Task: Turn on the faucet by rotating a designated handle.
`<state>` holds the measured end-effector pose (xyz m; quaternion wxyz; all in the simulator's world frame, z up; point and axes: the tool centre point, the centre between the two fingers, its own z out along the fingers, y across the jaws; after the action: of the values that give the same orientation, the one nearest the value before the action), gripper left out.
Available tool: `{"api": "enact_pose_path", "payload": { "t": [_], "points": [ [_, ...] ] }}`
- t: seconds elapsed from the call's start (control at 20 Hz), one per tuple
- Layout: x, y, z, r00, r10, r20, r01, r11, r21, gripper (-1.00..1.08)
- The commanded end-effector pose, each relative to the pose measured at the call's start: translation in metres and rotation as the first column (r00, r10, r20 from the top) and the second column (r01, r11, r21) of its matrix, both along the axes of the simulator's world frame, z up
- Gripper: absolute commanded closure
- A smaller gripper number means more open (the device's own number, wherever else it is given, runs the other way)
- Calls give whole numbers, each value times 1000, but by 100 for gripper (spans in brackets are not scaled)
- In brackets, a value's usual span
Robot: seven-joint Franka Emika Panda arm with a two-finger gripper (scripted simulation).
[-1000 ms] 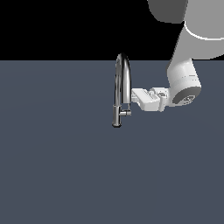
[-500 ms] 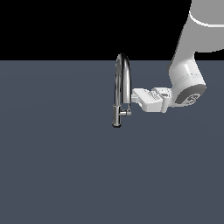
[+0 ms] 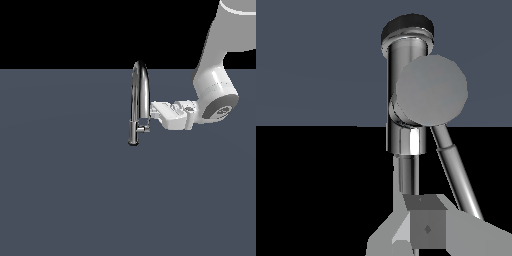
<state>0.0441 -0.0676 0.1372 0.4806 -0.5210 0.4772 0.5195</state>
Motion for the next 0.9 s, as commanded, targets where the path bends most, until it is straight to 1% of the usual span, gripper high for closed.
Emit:
{"api": "enact_pose_path", "payload": {
  "t": [0.0,0.75,0.8,0.85],
  "points": [
    [0,0,0,1000,0,0,0,1000,0,108],
    [-49,-10,-22,1000,-3,-1,3,1000,-1,108],
    [-49,-10,-22,1000,-3,-1,3,1000,-1,108],
    [-39,-1,-11,1000,8,21,-8,1000,2,108]
  ]
}}
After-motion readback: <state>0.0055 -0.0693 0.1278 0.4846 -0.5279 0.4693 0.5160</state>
